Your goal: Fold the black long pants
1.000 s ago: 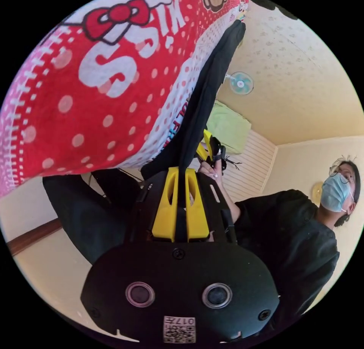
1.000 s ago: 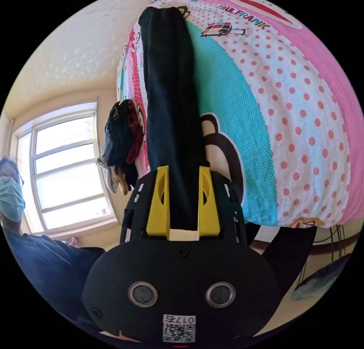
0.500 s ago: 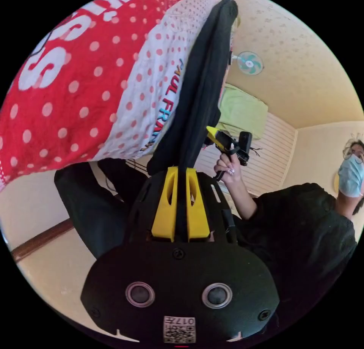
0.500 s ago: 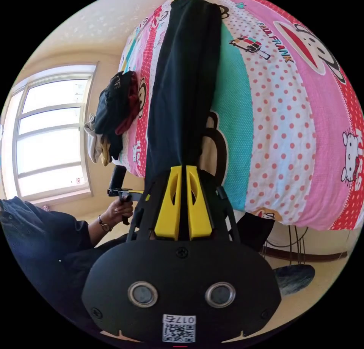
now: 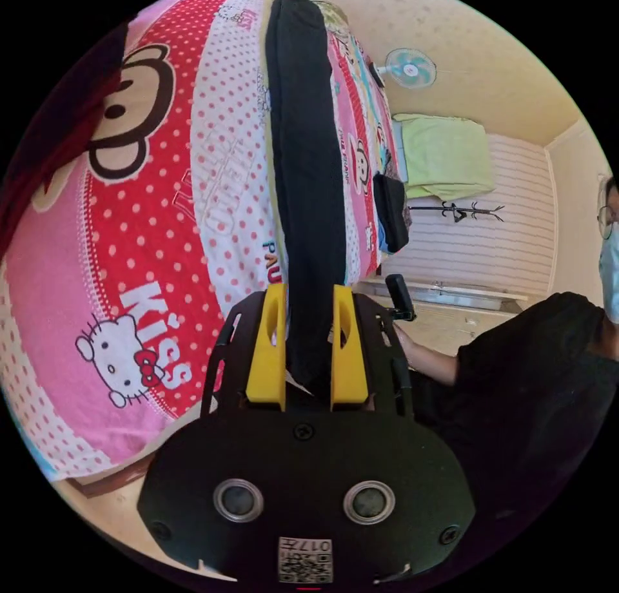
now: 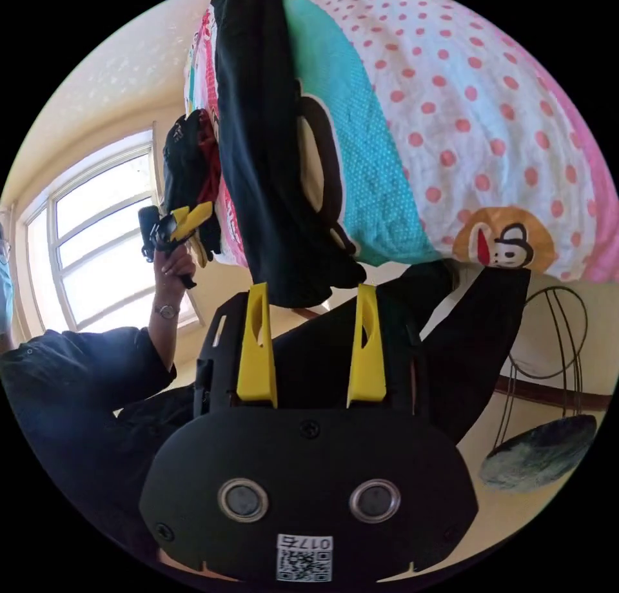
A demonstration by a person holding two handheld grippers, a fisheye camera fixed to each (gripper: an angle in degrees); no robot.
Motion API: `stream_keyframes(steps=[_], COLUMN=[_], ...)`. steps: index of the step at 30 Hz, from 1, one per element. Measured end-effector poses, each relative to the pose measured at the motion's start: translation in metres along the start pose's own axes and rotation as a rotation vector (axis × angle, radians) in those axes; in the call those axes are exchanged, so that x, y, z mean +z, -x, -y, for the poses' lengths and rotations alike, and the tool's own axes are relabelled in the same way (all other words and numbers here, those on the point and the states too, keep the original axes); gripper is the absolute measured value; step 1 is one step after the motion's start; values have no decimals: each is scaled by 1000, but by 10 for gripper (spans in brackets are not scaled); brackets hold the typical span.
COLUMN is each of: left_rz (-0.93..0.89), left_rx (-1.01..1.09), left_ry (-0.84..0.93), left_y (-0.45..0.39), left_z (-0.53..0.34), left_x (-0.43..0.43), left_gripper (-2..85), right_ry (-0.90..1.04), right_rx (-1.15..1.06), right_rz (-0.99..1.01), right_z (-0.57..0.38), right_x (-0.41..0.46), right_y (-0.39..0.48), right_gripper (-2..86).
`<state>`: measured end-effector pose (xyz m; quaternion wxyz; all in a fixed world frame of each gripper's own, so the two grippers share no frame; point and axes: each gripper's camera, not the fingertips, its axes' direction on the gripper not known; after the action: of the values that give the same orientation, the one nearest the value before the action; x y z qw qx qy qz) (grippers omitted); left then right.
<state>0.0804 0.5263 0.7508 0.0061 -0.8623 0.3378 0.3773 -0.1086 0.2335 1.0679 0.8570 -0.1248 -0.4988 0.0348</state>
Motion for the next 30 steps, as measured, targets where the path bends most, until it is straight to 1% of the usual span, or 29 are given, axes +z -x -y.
stream_keyframes(steps=[3, 5, 7, 10, 12, 13, 14, 15, 16, 17, 18, 19, 20, 21, 23, 24, 25, 26, 28, 30], left_rz=[30, -14, -57, -11, 13, 41, 57, 45, -34, -181, -262, -403, -450, -431, -183, -126, -95, -232, -455, -414], left_rx=[43, 28, 17, -9, -19, -19, 25, 58, 123, 173, 190, 203, 195, 182, 78, 51, -13, -97, -184, -181], left_ry=[115, 299, 425, 531, 614, 653, 636, 622, 602, 545, 506, 426, 396, 398, 460, 465, 433, 381, 343, 311], left_y=[1, 6, 5, 3, 1, -4, -14, -21, -34, -46, -51, -55, -55, -54, -35, -27, -10, 10, 30, 31], left_z=[33, 38, 29, 5, -7, -13, -16, -16, -16, -15, -15, -15, -16, -16, -23, -26, -30, -33, -39, -47], left_x=[18, 58, 89, 125, 149, 161, 162, 160, 152, 138, 130, 117, 112, 113, 139, 148, 160, 166, 172, 163], left_gripper=[112, 113, 111, 116, 110, 93, 67, 62, 52, 50, 49, 48, 47, 47, 46, 47, 47, 46, 45, 45], right_ry=[-15, -15, -1, 26, 5, -16, -38, -46, -51, -49, -46, -38, -47, -56, -69, -68, -67, -78, -77, -68], right_rx=[-3, 1, -9, -60, -78, -88, -103, -112, -135, -163, -180, -218, -248, -252, -268, -273, -269, -252, -239, -236], right_rz=[76, 58, 32, -62, -49, -8, 22, 32, 51, 78, 98, 154, 247, 283, 331, 336, 358, 397, 443, 435], right_z=[18, 30, 31, 21, 17, 17, 19, 20, 24, 29, 31, 36, 41, 43, 50, 51, 54, 56, 59, 59], right_x=[24, 32, 34, 31, 25, 18, 11, 9, 5, 3, 3, 3, 2, 2, 5, 7, 9, 11, 12, 12], right_y=[-14, -19, -22, -33, -46, -56, -65, -68, -75, -81, -83, -88, -93, -97, -111, -115, -126, -138, -153, -160], right_gripper=[215, 218, 209, 184, 186, 189, 195, 198, 208, 220, 224, 234, 242, 246, 247, 245, 236, 224, 194, 157])
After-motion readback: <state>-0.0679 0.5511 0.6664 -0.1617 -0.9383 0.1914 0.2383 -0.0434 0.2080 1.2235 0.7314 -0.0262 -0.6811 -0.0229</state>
